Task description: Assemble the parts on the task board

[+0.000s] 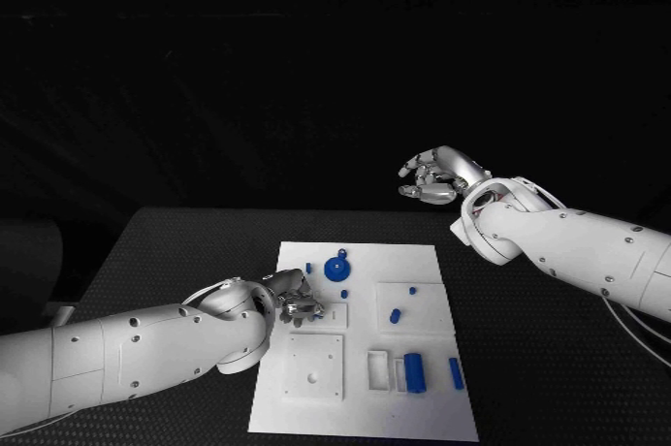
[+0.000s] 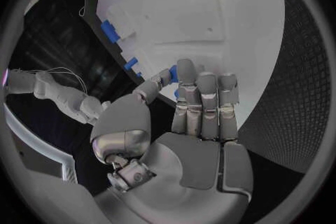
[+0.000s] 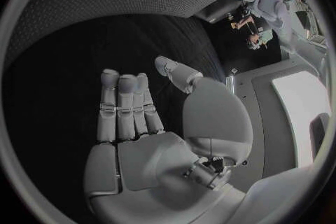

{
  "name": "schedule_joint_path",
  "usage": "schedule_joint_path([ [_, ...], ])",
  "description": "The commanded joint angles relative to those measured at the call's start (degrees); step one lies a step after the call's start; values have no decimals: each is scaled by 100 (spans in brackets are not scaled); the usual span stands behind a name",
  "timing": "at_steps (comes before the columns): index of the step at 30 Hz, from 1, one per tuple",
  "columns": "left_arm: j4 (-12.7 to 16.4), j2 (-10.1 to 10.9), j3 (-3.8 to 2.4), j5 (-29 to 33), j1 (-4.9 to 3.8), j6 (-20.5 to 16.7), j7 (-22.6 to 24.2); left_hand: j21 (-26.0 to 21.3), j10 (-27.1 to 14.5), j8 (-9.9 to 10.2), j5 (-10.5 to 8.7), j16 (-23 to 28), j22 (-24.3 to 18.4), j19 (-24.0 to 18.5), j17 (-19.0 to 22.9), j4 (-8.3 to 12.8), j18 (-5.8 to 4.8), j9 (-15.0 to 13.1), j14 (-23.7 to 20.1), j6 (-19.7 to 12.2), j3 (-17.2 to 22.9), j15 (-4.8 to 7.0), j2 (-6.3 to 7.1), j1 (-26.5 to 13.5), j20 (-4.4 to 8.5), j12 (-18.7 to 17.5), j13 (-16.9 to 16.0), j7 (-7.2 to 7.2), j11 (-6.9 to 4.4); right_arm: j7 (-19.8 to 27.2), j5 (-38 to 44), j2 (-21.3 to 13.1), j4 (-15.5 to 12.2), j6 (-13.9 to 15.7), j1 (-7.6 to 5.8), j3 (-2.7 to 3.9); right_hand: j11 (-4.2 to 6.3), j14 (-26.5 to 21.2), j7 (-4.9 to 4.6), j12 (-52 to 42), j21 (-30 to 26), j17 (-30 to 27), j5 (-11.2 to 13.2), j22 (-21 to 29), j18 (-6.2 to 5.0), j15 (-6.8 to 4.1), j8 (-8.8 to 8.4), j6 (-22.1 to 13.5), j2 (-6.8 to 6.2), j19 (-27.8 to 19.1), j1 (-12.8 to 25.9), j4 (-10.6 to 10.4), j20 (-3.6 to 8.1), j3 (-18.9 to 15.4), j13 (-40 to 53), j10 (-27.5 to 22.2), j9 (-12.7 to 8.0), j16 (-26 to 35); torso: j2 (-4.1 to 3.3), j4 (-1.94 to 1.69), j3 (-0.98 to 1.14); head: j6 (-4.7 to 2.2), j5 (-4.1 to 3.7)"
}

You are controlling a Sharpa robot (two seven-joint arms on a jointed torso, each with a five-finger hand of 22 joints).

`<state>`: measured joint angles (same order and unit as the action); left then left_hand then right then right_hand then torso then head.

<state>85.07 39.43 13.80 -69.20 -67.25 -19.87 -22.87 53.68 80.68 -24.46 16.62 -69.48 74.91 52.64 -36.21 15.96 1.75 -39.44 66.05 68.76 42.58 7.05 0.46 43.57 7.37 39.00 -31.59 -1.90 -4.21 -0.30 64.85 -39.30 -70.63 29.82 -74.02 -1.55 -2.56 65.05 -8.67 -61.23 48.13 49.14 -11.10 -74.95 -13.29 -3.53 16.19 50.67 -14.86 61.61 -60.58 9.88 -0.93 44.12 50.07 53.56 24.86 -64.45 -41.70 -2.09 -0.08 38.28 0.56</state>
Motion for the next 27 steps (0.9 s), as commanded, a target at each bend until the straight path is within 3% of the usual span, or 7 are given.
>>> schedule_joint_path([
  [1,-17,0,4,-41,10,130,-51,25,49,-16,4,-8,108,32,7,-328,60,-8,1,214,379,23,-15,90,526,-11,6,197,-95,54,6,7,4,-48,3,2,-10,-53,-36,-26,-38,-6,-38,-44,-171,3,19,-10,49,3,15,3,-40,-33,-9,-42,9,-37,-1,-1,0,5,4],
  [27,51,28,-1,209,9,147,0,25,51,-16,6,-10,109,27,12,-329,58,-9,1,215,378,20,-10,100,523,-11,8,196,-92,58,6,13,9,-58,11,2,-8,-54,-34,-41,-44,-15,-45,-51,-171,2,24,-9,64,9,6,13,-38,-32,-26,-42,11,-45,-3,3,0,-7,-8],
])
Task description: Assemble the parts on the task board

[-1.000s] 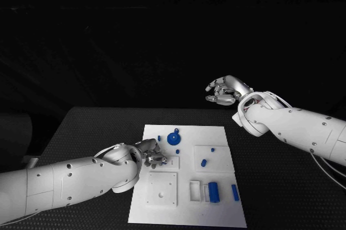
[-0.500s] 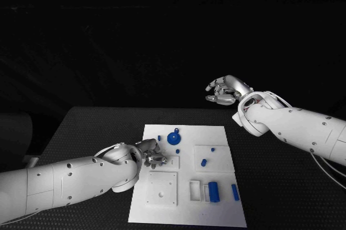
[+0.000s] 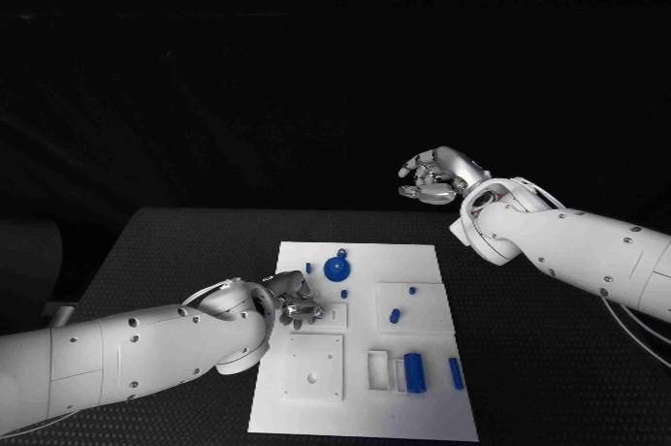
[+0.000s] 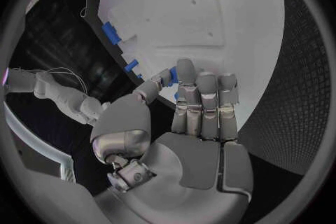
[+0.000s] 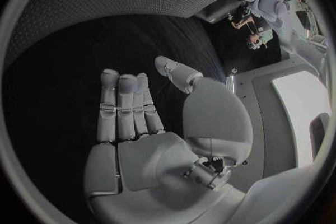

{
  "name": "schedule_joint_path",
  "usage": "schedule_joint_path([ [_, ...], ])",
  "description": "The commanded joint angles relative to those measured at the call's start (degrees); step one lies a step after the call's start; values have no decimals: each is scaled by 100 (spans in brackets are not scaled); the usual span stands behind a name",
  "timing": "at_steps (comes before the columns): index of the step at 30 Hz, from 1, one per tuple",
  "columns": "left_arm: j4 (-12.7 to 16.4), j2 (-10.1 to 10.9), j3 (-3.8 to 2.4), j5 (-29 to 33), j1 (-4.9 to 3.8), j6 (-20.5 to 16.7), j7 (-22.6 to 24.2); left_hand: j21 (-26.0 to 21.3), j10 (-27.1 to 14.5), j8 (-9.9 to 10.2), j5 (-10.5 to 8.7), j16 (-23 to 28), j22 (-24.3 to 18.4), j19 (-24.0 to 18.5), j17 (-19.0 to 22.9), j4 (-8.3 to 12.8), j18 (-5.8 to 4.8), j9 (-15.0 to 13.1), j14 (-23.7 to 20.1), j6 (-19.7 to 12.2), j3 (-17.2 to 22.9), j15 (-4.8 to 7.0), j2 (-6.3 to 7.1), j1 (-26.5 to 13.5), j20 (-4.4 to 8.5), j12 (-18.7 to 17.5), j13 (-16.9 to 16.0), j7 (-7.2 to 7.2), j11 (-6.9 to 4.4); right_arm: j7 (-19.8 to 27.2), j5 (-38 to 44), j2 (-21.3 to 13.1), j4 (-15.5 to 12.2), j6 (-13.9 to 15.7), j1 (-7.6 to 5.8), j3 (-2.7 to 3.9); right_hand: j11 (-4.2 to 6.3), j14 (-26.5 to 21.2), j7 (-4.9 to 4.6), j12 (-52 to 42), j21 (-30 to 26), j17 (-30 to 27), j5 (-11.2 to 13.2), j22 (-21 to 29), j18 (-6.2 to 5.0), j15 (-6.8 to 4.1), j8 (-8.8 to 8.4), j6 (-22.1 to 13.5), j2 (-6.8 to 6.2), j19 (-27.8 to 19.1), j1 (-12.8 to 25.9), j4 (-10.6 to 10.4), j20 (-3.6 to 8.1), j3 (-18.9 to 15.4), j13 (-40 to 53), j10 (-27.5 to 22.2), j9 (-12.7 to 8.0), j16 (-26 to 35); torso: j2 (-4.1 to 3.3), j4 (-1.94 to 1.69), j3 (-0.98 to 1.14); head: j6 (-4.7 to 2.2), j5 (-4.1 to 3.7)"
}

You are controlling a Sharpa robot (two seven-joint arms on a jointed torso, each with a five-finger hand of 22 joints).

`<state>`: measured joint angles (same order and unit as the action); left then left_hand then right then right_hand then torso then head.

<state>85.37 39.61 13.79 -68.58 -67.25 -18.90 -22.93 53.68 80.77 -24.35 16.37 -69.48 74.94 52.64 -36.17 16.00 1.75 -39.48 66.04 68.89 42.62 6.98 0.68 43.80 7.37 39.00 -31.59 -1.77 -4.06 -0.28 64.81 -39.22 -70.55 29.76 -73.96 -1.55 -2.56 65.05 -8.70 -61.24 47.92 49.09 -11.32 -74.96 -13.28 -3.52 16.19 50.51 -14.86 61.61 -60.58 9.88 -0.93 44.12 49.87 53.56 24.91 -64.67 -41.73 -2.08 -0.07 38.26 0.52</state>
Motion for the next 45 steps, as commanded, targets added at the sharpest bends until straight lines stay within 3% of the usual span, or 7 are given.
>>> schedule_joint_path([
  [1,26,13,-2,197,8,56,12,25,42,-27,31,-10,105,27,8,-334,58,-6,2,202,374,27,-33,77,523,-11,8,183,-106,57,10,4,1,-53,5,2,-8,-55,-32,-39,-22,-10,-23,-49,-172,1,24,7,64,9,6,13,-37,-32,-7,-42,6,-24,-1,2,-1,-5,-4],
  [12,137,107,-27,519,-29,324,103,16,20,-12,-5,2,103,9,22,-358,55,-1,-18,179,371,19,-35,78,516,-25,16,173,-97,60,9,2,7,-57,10,2,-7,-56,-31,-46,-25,-14,-23,-52,-172,0,26,9,73,11,1,20,-36,-31,-15,-43,7,-27,2,4,5,0,-11],
  [20,69,106,-64,748,-180,883,56,-9,-36,22,-146,26,102,-48,48,-391,47,6,-75,127,370,0,-55,106,498,-53,32,149,-73,60,8,10,20,-68,17,2,-7,-57,-31,-49,-27,-16,-23,-54,-172,0,27,9,77,11,-3,24,-36,-30,-19,-43,7,-29,0,4,3,-8,-11],
  [29,-187,-75,-108,798,-418,1744,-146,-17,-61,34,-190,28,105,-78,57,-366,45,2,-102,105,379,-9,-80,152,490,-58,34,140,-65,63,0,50,56,-88,53,2,-7,-58,-31,-53,-30,-20,-24,-56,-172,0,28,8,85,12,-7,30,-35,-28,-25,-45,7,-31,-10,10,5,-6,-7],
  [35,-309,-150,-161,787,-456,1648,-187,-17,-65,35,-191,26,107,-84,58,-358,44,0,-108,101,378,-12,-92,162,488,-56,33,138,-64,65,-6,55,55,-86,57,2,-7,-59,-30,-56,-32,-22,-25,-57,-172,0,29,7,91,13,-11,36,-35,-27,-30,-46,7,-33,-8,10,8,3,-9],
  [38,-297,-142,-169,781,-457,1600,-173,-17,-65,34,-192,25,107,-85,58,-357,44,-1,-109,101,377,-12,-94,162,487,-55,33,137,-64,64,-6,45,55,-87,58,2,-7,-60,-31,-58,-33,-23,-25,-58,-172,0,29,7,94,13,-12,37,-35,-26,-32,-47,7,-34,-3,2,5,-15,-53],
  [45,-264,-83,-169,908,-456,1492,-99,-16,-75,36,-235,22,106,-85,62,-373,40,-7,-116,94,357,-13,-87,155,483,-53,32,133,-65,55,-6,32,54,-134,58,2,-7,-61,-31,-61,-35,-26,-24,-59,-172,0,29,6,97,13,-15,43,-35,-25,-37,-48,7,-35,6,-7,2,-29,-66],
])
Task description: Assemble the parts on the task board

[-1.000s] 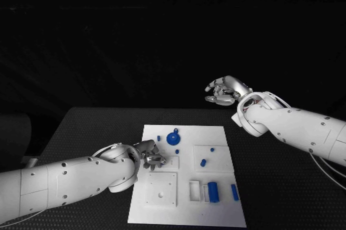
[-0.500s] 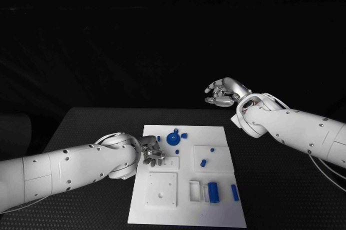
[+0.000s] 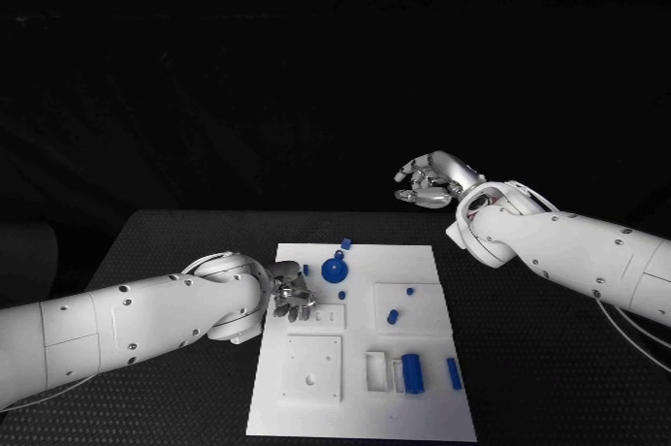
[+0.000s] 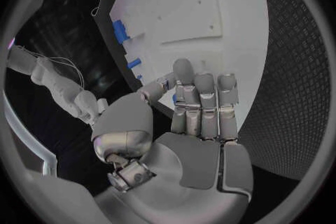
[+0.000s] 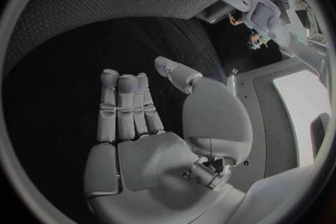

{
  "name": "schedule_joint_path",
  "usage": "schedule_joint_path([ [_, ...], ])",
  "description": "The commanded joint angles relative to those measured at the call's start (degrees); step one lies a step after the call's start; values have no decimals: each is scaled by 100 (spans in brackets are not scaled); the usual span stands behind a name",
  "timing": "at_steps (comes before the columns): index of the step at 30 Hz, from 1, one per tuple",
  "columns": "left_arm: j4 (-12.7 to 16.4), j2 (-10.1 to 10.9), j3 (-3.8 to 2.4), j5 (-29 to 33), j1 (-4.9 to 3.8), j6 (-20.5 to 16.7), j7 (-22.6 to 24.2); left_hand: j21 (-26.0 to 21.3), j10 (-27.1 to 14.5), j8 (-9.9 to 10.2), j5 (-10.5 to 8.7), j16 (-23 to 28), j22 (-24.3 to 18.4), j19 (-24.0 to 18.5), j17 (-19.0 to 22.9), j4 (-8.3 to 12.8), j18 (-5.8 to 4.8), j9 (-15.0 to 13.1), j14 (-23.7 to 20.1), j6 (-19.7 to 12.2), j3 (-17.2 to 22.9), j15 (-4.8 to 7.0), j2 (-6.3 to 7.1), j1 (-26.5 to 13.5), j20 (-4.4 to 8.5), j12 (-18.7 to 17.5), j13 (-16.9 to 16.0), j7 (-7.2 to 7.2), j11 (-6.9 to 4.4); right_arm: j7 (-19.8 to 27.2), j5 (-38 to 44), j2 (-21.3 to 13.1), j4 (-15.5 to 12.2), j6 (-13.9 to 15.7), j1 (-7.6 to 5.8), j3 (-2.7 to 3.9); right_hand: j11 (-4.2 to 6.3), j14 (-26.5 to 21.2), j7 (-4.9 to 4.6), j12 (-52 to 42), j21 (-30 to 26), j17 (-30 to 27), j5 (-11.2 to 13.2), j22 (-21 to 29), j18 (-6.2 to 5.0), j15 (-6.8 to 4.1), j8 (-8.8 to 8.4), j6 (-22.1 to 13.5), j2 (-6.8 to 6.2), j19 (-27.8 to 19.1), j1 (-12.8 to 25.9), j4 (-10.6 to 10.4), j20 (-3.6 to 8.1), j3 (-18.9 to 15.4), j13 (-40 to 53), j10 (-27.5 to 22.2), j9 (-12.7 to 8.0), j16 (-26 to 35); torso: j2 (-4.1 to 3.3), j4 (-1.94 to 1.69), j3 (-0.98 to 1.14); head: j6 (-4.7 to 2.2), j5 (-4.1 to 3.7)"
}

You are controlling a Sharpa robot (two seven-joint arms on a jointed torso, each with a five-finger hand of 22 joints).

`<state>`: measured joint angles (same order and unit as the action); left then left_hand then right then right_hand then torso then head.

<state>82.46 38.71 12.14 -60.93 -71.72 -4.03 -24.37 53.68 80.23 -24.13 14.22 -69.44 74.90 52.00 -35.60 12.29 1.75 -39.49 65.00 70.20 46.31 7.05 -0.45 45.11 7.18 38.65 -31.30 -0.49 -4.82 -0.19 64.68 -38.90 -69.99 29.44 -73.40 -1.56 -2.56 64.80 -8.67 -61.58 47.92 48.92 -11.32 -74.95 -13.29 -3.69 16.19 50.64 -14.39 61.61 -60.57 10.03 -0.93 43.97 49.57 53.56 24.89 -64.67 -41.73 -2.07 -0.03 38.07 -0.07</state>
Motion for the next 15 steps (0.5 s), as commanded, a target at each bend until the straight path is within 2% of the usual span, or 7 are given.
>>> schedule_joint_path([
  [1,34,14,-3,157,-9,5,51,-16,-22,15,-25,19,110,-21,5,-3,40,-6,-13,-39,-14,-20,29,24,501,-19,3,4,11,43,6,0,-2,-125,2,2,-7,-36,-34,-27,-36,-10,-24,-62,-171,16,29,-7,50,13,-16,27,-35,-9,-8,-48,8,-35,5,-7,-2,-16,-6],
  [7,74,46,-2,201,-8,-80,92,-21,-41,23,-82,27,105,-24,17,-29,42,-10,-27,-55,-23,-16,60,36,501,-22,5,-1,14,25,6,28,44,-234,24,-2,-7,-39,-34,-32,-40,-15,-17,-65,-171,16,30,-9,58,13,-28,43,-34,-6,-17,-52,8,-38,4,-8,-14,-33,-13],
  [9,88,58,-2,234,-8,-112,106,-28,-56,30,-157,35,101,-25,28,-61,43,-14,-36,-69,-24,-13,76,57,502,-26,8,-6,16,17,6,41,59,-272,33,-4,-7,-41,-34,-37,-43,-18,-8,-67,-171,16,30,-10,65,13,-39,57,-34,-4,-24,-55,8,-41,3,-6,-14,-39,-10],
  [13,151,118,-4,322,-9,-180,131,-58,-106,65,-481,75,92,-39,74,-160,38,-15,-64,-118,-24,-8,140,135,502,-57,30,-27,26,-7,103,106,143,-399,51,-11,-8,-43,-35,-49,-48,-25,28,-74,-171,17,31,-15,66,15,-62,95,-33,-10,-38,-60,8,-49,4,-10,-12,-52,-9],
  [15,181,152,-41,374,-9,-229,162,-86,-166,106,-743,119,84,-53,108,-240,33,-4,-97,-176,-26,-6,224,181,502,-99,52,-51,35,20,235,168,235,-576,66,-19,-10,-46,-36,-63,-53,-33,107,-81,-171,18,32,-19,70,17,-81,134,-33,-23,-55,-65,8,-58,7,-11,-12,-60,-10],
])
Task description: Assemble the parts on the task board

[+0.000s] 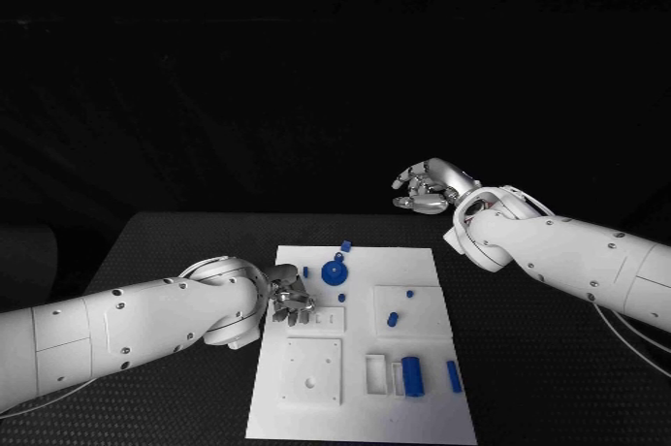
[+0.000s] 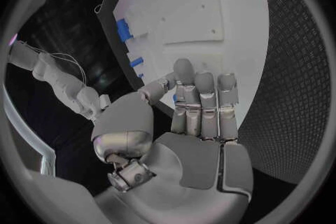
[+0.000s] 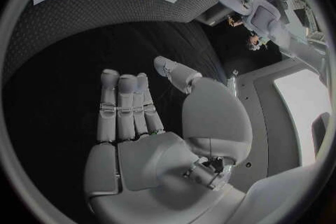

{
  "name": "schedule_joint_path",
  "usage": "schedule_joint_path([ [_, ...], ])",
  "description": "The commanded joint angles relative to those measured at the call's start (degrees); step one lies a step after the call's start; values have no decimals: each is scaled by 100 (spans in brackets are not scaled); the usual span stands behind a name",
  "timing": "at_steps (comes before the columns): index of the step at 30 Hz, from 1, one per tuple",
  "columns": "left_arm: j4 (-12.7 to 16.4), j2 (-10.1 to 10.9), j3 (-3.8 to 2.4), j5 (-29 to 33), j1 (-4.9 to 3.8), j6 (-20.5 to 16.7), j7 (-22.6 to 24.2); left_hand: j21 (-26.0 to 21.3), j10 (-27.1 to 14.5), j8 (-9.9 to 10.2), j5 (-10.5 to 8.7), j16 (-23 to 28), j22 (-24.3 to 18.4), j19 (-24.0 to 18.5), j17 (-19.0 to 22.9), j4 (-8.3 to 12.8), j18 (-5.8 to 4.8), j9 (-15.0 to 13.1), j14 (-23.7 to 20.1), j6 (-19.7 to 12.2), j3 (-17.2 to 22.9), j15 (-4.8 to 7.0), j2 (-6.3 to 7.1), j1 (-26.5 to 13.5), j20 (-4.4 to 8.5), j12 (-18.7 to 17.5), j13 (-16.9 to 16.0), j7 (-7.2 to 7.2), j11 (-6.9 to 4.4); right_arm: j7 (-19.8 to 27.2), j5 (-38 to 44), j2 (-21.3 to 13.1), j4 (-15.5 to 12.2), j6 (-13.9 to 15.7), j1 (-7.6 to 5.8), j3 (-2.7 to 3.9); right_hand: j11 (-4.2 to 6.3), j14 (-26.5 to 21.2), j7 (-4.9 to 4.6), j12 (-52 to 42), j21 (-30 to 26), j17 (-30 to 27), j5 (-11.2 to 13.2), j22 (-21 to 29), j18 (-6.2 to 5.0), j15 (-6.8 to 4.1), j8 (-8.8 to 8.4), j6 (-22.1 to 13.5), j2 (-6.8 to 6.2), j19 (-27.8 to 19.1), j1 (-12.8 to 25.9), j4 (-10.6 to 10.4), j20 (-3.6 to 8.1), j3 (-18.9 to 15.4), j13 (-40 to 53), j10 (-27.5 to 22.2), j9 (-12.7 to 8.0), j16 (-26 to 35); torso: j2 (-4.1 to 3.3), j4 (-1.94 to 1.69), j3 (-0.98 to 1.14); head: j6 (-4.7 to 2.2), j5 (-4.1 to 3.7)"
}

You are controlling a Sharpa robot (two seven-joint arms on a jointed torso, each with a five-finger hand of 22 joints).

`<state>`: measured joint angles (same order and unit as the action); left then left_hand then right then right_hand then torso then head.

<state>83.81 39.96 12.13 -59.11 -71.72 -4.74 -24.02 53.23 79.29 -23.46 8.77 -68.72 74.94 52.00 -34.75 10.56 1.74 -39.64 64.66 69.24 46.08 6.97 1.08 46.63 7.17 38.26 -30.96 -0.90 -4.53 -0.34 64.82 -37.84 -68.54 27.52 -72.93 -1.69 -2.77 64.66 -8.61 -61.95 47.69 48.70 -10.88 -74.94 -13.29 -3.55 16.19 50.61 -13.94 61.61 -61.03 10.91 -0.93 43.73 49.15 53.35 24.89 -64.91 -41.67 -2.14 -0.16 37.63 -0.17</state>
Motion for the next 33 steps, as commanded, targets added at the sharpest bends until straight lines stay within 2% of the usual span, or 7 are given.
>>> schedule_joint_path([
  [1,55,38,-76,203,-10,-160,131,-62,-117,68,-330,78,73,-69,44,-110,30,22,-90,-124,5,-1,112,59,500,-89,33,-28,18,59,250,101,143,-463,26,-8,10,-36,-43,-33,-33,-15,110,-84,-171,5,33,-19,27,19,-48,65,-33,-3,-20,-48,8,-37,1,-5,0,-19,-1],
  [4,117,104,-179,279,-10,-233,175,-111,-213,176,-524,137,66,-101,88,-206,14,64,-141,-287,-1,-5,259,182,494,-139,57,-92,55,113,413,233,311,-583,58,-27,5,-48,-48,-52,-50,-33,335,-92,-171,10,31,-34,47,11,-115,124,-38,3,-51,-73,6,-48,0,-9,1,-37,-8],
  [10,258,233,-348,410,-55,-364,232,-221,-397,534,-569,219,51,-187,151,-314,-28,274,-266,-865,-76,-54,559,390,465,-194,73,-301,229,232,800,495,612,-724,96,-47,5,-41,-49,-99,-47,-43,469,-104,-171,10,35,-39,68,32,-195,190,-37,-2,-76,-71,4,-84,2,-19,-1,-82,-27],
  [17,470,424,-373,606,-284,-478,321,-457,-704,612,-570,469,2,-392,293,-424,-72,352,-512,-1174,-130,-215,829,696,332,-404,173,-447,372,394,1259,815,1024,-801,138,-79,15,-16,-41,-149,-28,-42,491,-111,-171,1,48,-24,117,74,-294,262,-20,11,-97,-46,6,-132,4,-31,-19,-141,-49],
  [20,540,503,-375,688,-378,-551,378,-559,-830,600,-575,594,-21,-465,358,-447,-72,366,-596,-1241,-143,-285,932,831,268,-533,239,-488,421,454,1501,941,1165,-818,204,-102,21,-4,-32,-168,-19,-42,472,-114,-171,-6,51,-21,150,92,-337,292,-13,25,-106,-36,6,-152,2,-27,-14,-156,-41],
  [22,568,541,-375,770,-416,-634,463,-649,-943,592,-573,709,-43,-541,412,-438,-76,374,-678,-1284,-142,-351,994,937,206,-654,299,-523,467,498,1622,1038,1253,-845,263,-112,45,5,-3,-183,-9,-41,462,-116,-171,-25,46,-36,167,105,-373,324,-8,36,-113,-31,2,-168,5,-38,-24,-168,-38],
  [33,588,636,-375,1221,-451,-1210,1139,-951,-1259,558,-569,1091,-102,-754,566,-366,-59,414,-892,-1443,-151,-582,1114,1373,-23,-1045,479,-620,640,707,2496,1361,1649,-736,441,-256,237,3,234,-242,35,-48,478,-124,-171,-187,29,-157,236,129,-524,461,7,130,-162,-27,-11,-232,-25,-163,-109,-226,-118],
])
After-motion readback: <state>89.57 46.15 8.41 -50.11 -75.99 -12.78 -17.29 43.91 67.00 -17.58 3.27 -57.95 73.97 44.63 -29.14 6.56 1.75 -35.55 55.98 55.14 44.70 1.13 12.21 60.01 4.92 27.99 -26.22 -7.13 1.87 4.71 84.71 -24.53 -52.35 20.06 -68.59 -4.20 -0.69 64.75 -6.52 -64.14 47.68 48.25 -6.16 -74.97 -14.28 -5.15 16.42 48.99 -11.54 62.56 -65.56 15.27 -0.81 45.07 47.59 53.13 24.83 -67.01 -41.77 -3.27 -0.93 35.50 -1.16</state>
